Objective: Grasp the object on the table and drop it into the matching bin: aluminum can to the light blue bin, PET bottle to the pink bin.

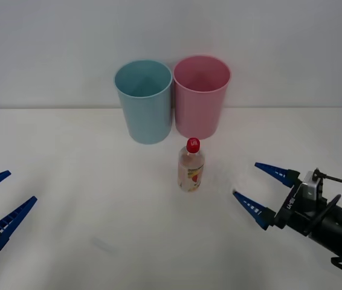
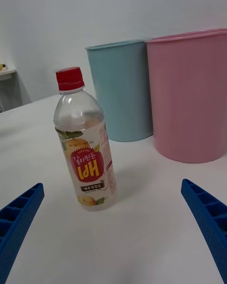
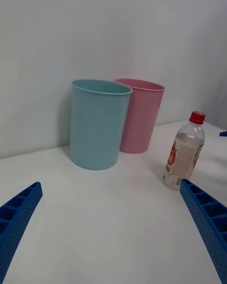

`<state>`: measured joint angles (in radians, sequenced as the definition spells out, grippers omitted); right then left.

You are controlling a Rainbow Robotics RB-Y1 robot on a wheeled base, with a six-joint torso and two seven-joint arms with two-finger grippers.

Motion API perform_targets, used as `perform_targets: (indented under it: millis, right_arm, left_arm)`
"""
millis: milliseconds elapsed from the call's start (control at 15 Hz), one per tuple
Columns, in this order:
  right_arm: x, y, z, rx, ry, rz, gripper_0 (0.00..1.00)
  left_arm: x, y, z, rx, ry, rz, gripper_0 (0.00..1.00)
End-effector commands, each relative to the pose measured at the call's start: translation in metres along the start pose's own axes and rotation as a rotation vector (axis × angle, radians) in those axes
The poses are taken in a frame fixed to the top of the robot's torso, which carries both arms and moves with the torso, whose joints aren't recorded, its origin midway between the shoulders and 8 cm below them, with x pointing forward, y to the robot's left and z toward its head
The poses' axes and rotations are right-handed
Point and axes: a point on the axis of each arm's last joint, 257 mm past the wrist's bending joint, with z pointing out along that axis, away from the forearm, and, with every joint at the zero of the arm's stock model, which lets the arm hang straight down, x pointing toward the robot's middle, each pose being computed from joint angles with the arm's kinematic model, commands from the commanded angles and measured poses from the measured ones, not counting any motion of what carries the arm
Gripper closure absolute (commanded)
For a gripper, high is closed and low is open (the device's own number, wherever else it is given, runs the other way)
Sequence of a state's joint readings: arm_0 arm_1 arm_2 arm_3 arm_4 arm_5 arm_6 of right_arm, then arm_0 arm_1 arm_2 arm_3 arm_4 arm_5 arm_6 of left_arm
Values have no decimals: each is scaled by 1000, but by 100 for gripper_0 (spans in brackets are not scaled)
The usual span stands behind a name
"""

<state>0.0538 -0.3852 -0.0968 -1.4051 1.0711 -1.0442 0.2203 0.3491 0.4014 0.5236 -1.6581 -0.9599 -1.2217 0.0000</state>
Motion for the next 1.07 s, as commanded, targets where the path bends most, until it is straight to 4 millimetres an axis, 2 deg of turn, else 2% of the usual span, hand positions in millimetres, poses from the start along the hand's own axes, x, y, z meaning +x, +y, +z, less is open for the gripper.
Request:
perform_targets:
  millis: [67,400,867,1067]
  right_arm:
    - [5,4,19,6,12,-3,0]
    - [7,13,53,12,16,-22,0]
    - [14,26,91,27,43,-43,0]
    - [14,29,101,30,47,-49,0]
  left_arm:
    - [0,0,0,0,0,0,0]
    - [0,0,0,0,0,0,0]
    - [0,0,0,0,0,0,0]
    - [0,0,0,0,0,0,0]
